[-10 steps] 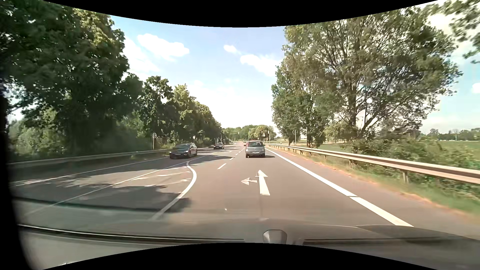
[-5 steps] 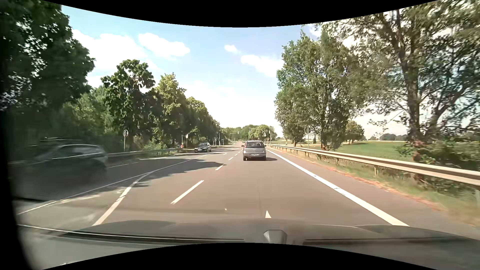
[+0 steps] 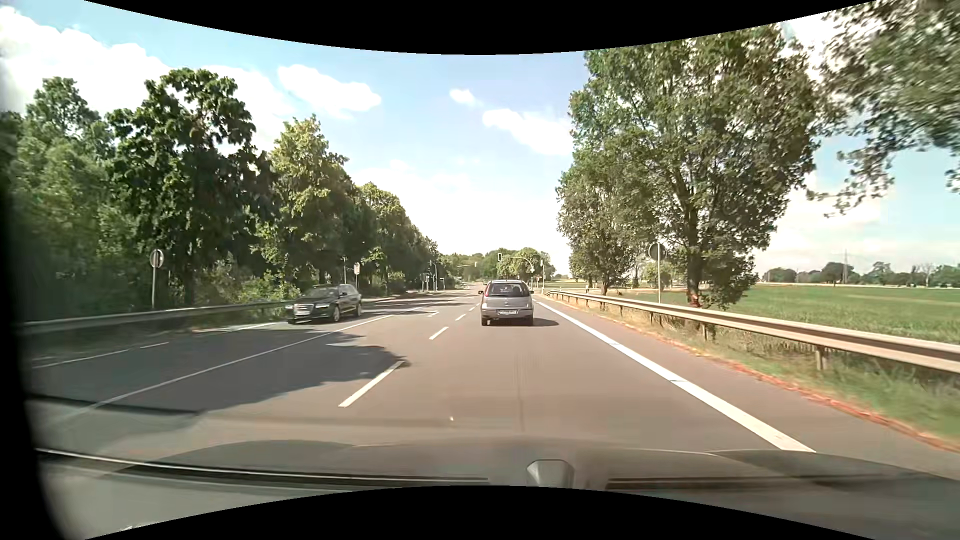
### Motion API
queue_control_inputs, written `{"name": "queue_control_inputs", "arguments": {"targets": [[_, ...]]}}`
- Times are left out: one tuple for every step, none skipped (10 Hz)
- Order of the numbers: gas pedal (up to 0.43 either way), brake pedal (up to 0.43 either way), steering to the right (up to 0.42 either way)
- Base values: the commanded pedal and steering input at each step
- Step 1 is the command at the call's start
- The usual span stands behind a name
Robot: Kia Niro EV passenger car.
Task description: Follow the waypoints while adhering to traffic rules and regulations
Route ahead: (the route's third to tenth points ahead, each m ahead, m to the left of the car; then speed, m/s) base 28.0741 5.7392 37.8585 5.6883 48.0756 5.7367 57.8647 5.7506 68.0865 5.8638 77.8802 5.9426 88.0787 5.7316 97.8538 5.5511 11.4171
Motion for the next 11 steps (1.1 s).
{"name": "queue_control_inputs", "arguments": {"targets": [[0.0,0.213,0.003],[0.0,0.201,0.003],[0.0,0.183,0.003],[0.0,0.128,0.003],[0.0,0.006,0.003],[0.0,0.006,0.003],[0.0,0.006,0.003],[0.0,0.006,0.003],[0.0,0.006,0.003],[0.0,0.006,0.003],[0.0,0.006,0.003]]}}
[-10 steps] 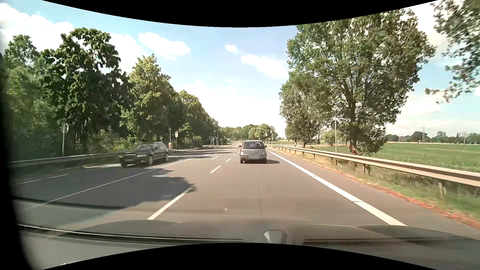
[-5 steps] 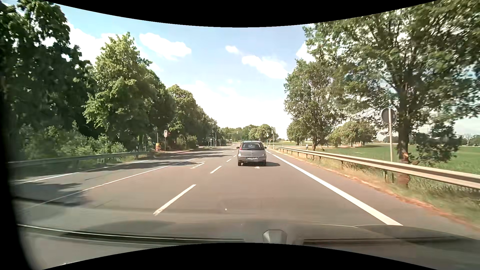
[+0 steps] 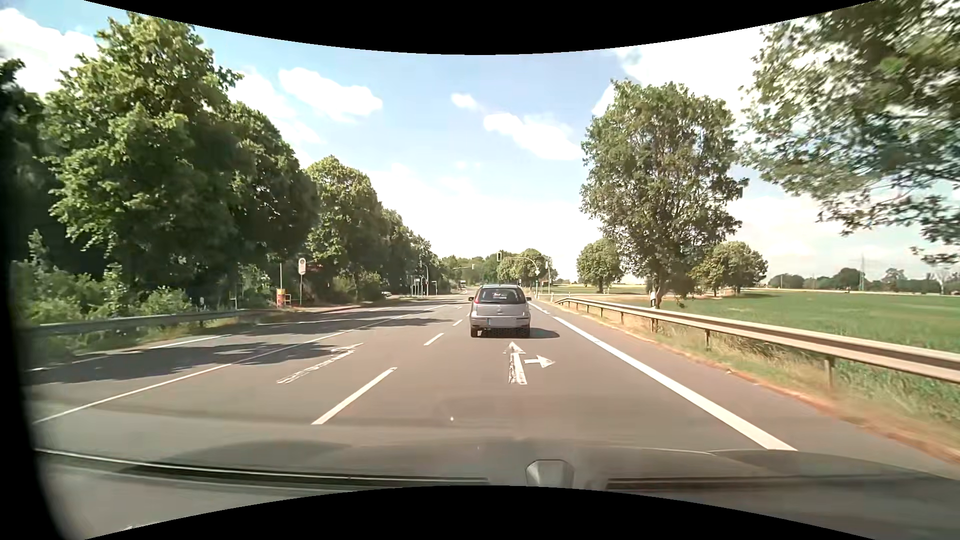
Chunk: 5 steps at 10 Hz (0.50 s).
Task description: Follow the waypoints while adhering to traffic rules and regulations
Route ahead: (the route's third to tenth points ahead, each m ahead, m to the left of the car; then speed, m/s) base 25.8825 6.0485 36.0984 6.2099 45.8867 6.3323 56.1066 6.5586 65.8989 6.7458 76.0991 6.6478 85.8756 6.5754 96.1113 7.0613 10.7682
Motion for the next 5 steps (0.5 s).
{"name": "queue_control_inputs", "arguments": {"targets": [[0.0,0.006,0.003],[0.0,0.006,0.003],[0.059,0.006,0.003],[0.067,0.006,0.003],[0.079,0.006,0.003]]}}
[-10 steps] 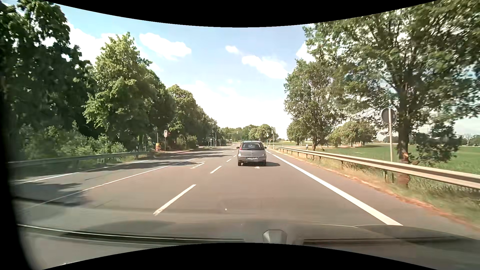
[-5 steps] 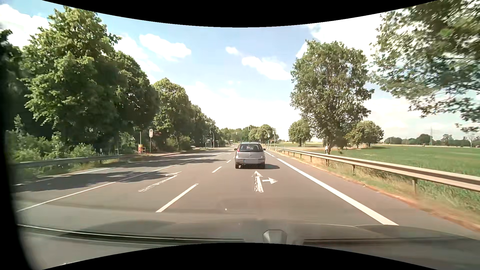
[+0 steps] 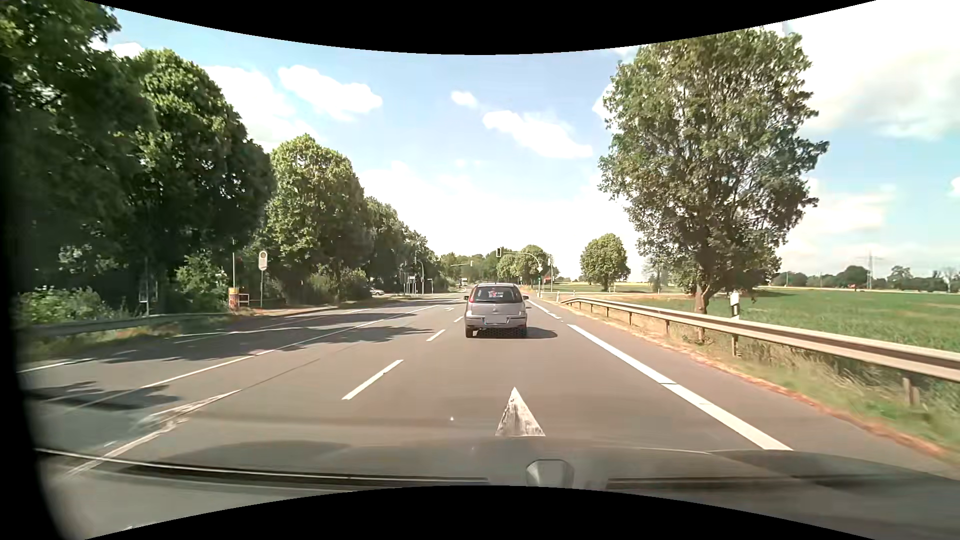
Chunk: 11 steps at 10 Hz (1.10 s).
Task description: Follow the waypoints while adhering to traffic rules and regulations
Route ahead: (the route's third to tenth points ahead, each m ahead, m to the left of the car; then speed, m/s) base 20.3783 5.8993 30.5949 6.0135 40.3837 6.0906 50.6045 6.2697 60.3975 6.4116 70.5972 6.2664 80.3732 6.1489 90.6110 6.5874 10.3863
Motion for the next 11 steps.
{"name": "queue_control_inputs", "arguments": {"targets": [[0.087,0.006,0.003],[0.087,0.006,0.003],[0.098,0.006,0.003],[0.11,0.006,0.003],[0.138,0.006,0.003],[0.15,0.006,0.002],[0.15,0.006,0.003],[0.15,0.006,0.002],[0.157,0.006,0.002],[0.169,0.006,0.002],[0.197,0.006,0.002]]}}
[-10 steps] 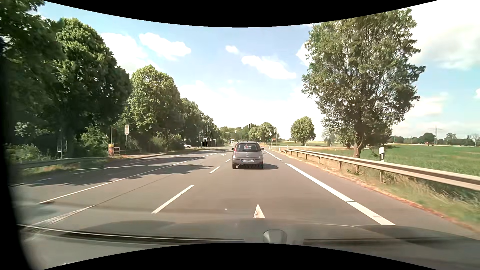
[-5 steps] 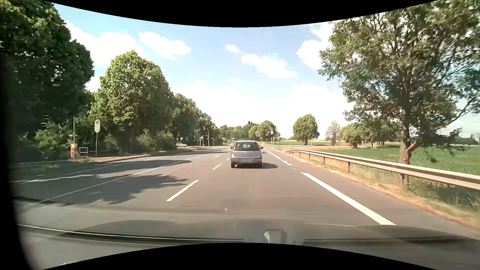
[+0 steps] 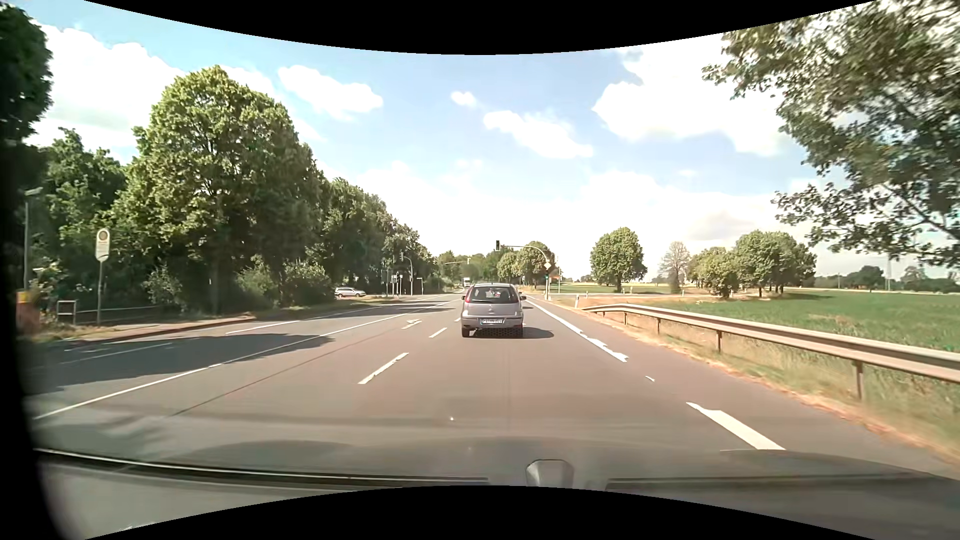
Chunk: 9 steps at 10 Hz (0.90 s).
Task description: Follow the waypoints while adhering to traffic rules and regulations
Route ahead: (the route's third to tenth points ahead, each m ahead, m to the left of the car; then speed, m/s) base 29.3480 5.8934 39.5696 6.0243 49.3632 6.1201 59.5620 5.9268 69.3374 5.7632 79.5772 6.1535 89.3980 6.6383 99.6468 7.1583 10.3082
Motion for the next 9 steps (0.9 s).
{"name": "queue_control_inputs", "arguments": {"targets": [[0.209,0.006,0.002],[0.209,0.006,0.002],[0.209,0.006,0.002],[0.209,0.006,0.002],[0.209,0.006,0.002],[0.209,0.006,0.002],[0.209,0.006,0.002],[0.22,0.006,0.003],[0.22,0.006,0.003]]}}
